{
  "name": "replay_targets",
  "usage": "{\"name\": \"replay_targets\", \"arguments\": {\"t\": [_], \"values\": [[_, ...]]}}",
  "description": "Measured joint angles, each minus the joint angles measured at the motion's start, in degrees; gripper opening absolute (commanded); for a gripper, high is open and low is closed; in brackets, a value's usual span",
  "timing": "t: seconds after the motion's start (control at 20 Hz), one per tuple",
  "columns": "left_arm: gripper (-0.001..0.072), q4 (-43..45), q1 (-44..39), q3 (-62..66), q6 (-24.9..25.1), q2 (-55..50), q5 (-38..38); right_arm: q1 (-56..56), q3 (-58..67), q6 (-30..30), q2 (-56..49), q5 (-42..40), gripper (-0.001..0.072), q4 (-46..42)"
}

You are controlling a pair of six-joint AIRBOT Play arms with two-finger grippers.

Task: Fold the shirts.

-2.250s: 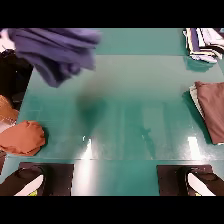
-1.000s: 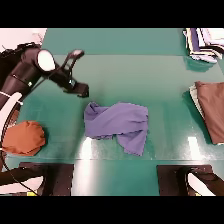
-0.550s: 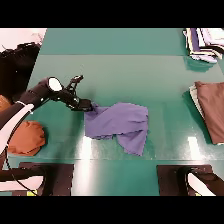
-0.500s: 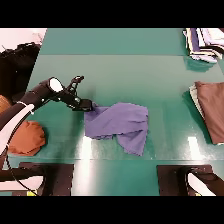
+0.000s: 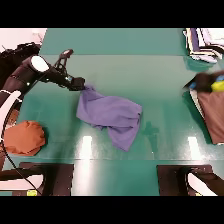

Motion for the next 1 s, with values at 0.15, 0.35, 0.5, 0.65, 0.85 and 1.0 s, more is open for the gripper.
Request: {"name": "replay_targets", "arguments": {"t": [0.15, 0.35, 0.5, 0.65, 0.85, 1.0], "values": [[0.0022, 0.7, 0.2, 1.9, 0.0, 0.2, -0.2, 2.3, -17.3, 0.6, 0.2, -2.8, 0.0509, 4.8], [0.0022, 0.9, 0.3, 2.7, 0.0, 0.3, 0.2, 12.2, -35.2, 0.9, -2.6, -15.4, 0.0441, 16.3], [0.0022, 1.0, 0.3, 2.9, 0.0, 0.3, 0.5, 21.2, -39.7, 0.7, -7.5, -25.3, 0.0441, 23.9], [0.0022, 1.0, 0.3, 3.0, 0.0, 0.3, 0.6, 27.4, -38.4, 0.4, -13.2, -31.0, 0.0424, 28.0], [0.0022, 1.1, 0.3, 3.0, 0.0, 0.5, 0.3, 31.2, -34.4, 0.2, -19.3, -34.5, 0.0050, 29.6], [0.0022, 1.8, 0.3, 3.0, 0.0, 1.9, 0.6, 31.7, -32.5, -0.3, -20.1, -36.3, 0.0013, 27.8]]}}
